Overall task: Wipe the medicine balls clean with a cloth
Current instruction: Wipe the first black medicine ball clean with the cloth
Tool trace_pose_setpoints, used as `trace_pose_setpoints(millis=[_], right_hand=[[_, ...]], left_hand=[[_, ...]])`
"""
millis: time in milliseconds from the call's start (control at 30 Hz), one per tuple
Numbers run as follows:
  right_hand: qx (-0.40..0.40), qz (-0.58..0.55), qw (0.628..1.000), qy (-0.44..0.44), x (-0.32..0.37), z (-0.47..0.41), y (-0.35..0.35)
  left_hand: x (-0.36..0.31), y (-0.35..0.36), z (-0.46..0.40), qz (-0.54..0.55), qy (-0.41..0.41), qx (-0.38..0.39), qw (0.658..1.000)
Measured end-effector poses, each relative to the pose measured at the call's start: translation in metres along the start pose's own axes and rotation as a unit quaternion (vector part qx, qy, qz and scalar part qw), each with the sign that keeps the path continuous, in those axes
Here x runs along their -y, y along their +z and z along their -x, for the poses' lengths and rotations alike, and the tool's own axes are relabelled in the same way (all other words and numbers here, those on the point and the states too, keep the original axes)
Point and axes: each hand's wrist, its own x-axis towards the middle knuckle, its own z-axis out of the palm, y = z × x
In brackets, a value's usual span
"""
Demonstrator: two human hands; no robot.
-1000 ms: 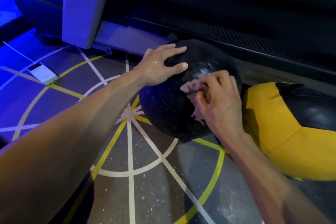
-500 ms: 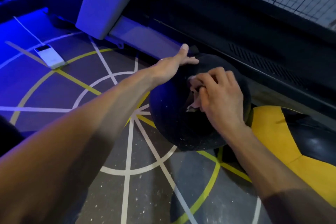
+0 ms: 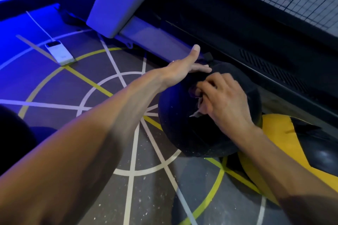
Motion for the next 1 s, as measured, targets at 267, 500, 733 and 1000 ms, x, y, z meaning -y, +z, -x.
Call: trace_pose_setpoints(millis=[267,500,733,1000], right_hand=[[0.098,-0.055,0.977,-0.184,0.029,0.047,-0.001],[-0.049,-0.127,0.982,0.129,0.006,0.034,-0.008],[-0.023,-0.149,0.984,0.097,0.057,0.083,-0.015],[-0.031,-0.138,0.981,0.134,0.07,0.12,-0.014]], left_hand=[[0.01,-0.007,0.011,0.052,0.014,0.073,0.996],[0.019,-0.004,0.029,0.145,0.014,-0.014,0.989],[0.062,-0.002,0.03,0.085,-0.01,-0.221,0.972],[0.009,0.031,0.052,-0.34,0.144,-0.084,0.925]])
